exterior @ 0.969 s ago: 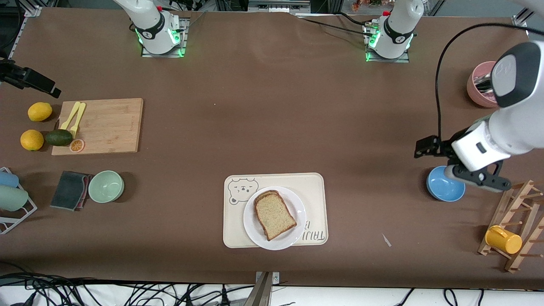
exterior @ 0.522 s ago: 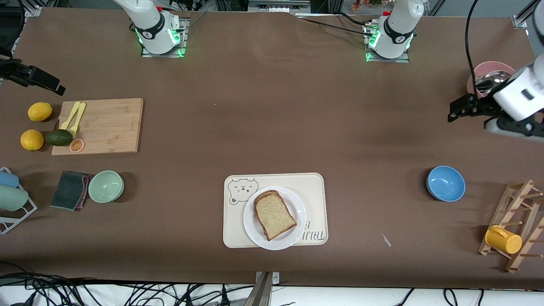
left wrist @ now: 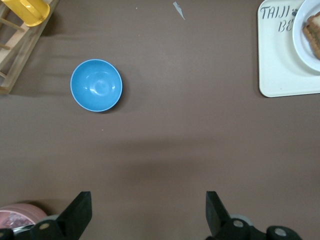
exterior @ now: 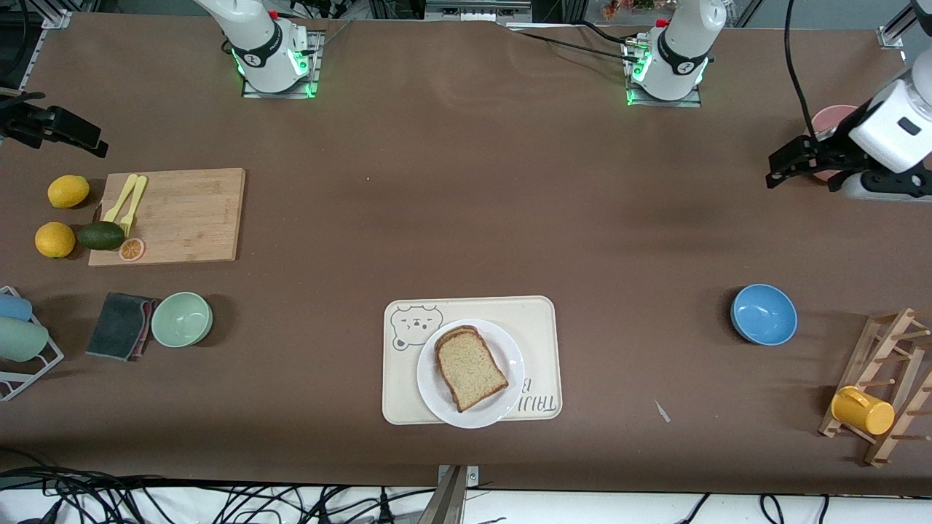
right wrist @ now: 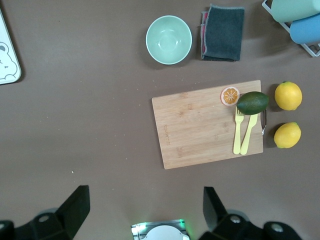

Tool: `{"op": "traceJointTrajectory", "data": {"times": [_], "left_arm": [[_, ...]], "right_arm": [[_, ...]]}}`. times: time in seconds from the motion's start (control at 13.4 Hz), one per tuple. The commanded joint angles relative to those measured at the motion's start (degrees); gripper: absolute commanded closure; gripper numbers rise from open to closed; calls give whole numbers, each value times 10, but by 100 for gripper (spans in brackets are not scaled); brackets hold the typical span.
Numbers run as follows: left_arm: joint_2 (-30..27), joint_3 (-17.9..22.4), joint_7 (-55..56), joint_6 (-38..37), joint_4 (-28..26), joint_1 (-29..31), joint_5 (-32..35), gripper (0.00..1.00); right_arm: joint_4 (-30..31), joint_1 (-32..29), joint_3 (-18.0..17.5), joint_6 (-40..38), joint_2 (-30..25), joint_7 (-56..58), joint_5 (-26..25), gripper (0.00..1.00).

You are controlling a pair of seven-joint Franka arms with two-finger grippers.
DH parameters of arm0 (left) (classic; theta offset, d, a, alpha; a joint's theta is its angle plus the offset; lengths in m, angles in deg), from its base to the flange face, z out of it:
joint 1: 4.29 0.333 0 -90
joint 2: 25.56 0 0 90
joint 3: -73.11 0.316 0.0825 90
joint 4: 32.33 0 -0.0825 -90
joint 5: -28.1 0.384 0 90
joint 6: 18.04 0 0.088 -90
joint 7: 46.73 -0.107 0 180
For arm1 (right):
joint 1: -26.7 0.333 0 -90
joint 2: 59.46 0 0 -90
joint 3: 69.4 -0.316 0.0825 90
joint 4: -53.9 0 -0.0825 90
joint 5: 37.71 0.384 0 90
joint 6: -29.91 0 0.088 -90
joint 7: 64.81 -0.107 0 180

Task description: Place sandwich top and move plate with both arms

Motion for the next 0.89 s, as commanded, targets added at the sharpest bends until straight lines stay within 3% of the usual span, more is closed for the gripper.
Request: {"op": "traceJointTrajectory", "data": {"times": [0.0, 0.82], "left_arm": [[-23, -22, 16, 14, -26, 0, 34, 0], [-4, -25, 18, 5, -7, 9, 14, 0]], "right_arm": [[-3, 1, -3, -7, -2, 9, -8, 0], [-3, 0, -3, -3, -2, 4, -7, 0]]}}
